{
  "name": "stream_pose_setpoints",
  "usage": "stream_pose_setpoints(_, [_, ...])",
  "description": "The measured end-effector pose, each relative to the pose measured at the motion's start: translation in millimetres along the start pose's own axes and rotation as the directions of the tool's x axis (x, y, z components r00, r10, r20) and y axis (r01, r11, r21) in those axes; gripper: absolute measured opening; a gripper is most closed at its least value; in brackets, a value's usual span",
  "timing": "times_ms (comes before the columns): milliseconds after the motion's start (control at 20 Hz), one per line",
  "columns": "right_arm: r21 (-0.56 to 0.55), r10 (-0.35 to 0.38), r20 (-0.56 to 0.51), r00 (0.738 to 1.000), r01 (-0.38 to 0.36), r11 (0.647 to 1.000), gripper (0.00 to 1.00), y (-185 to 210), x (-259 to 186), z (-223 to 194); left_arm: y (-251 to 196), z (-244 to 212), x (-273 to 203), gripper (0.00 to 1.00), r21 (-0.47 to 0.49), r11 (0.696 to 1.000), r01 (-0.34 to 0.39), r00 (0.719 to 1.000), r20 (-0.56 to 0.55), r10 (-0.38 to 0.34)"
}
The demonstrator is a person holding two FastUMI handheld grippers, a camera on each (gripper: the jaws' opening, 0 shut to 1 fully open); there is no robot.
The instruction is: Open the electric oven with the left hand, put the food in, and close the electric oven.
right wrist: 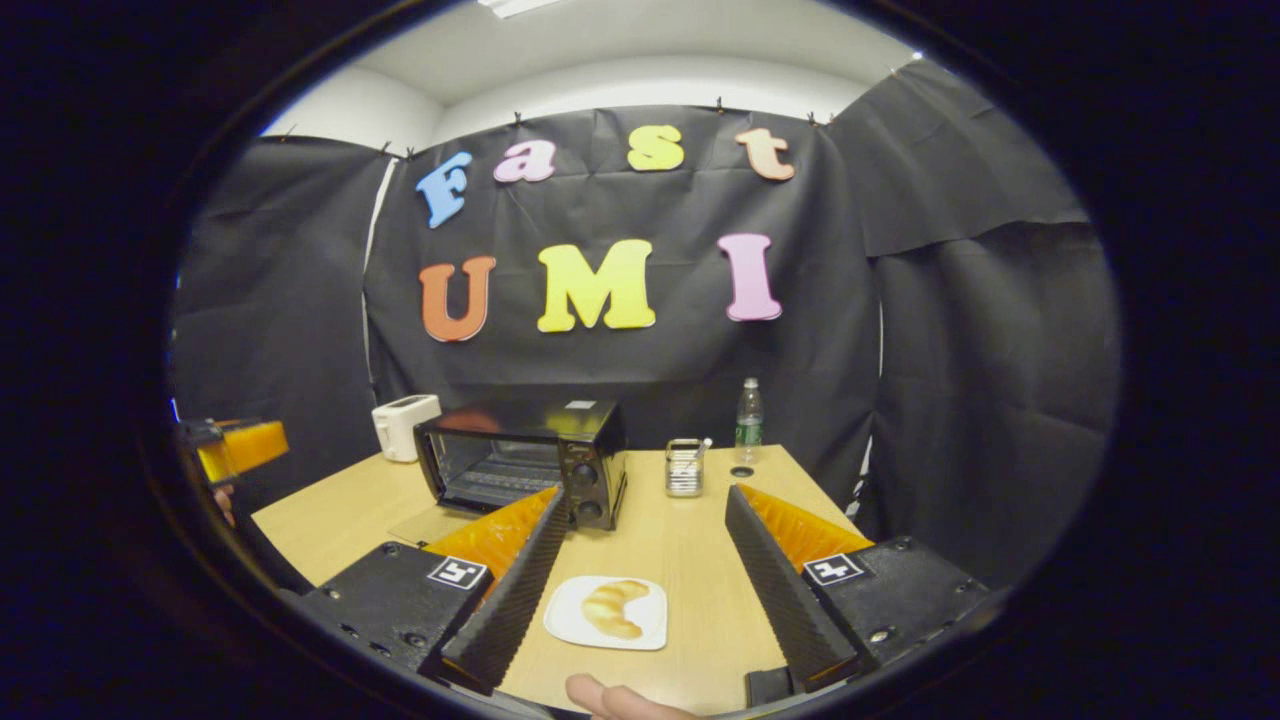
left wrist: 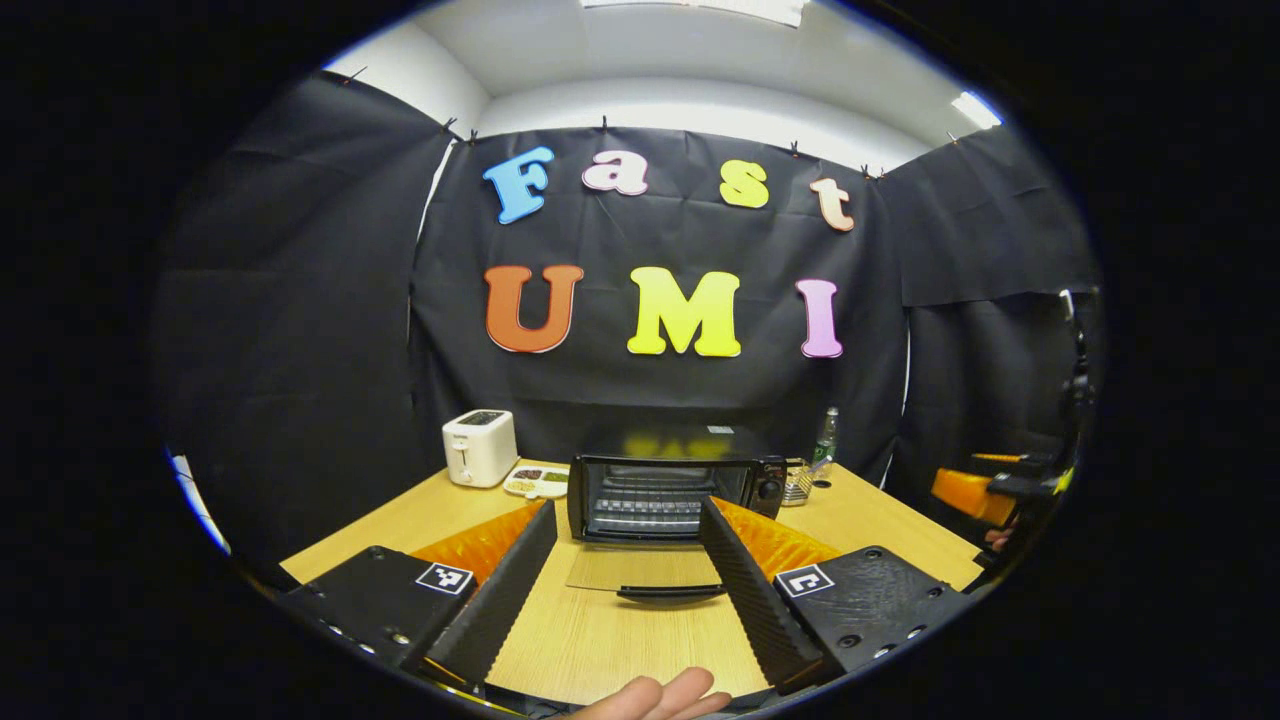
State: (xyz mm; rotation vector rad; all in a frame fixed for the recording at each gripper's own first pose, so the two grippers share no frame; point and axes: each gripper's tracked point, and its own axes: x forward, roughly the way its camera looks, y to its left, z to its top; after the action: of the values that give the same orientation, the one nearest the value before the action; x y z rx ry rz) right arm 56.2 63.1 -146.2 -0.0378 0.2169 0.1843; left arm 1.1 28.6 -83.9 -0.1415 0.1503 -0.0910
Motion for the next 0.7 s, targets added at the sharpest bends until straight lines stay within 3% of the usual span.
stream_pose_setpoints(200, [0.0,0.05,-0.146,0.988,-0.05,0.999,0.96,13.5,44.8,-61.5,-14.7,27.5,-29.1,0.94,0.021,0.999,0.034,0.996,0.076,-0.036])
stream_pose_setpoints(400, [0.028,0.073,-0.304,0.95,-0.068,0.997,0.97,14.3,77.4,-129.5,-22.9,24.0,-35.1,0.94,0.029,0.999,0.041,0.996,0.08,-0.044])
stream_pose_setpoints(700, [0.028,0.094,-0.429,0.899,-0.09,0.996,0.84,24.9,100.2,-189.2,-30.1,1.6,-24.0,0.94,0.033,0.999,0.042,0.999,0.02,-0.043])
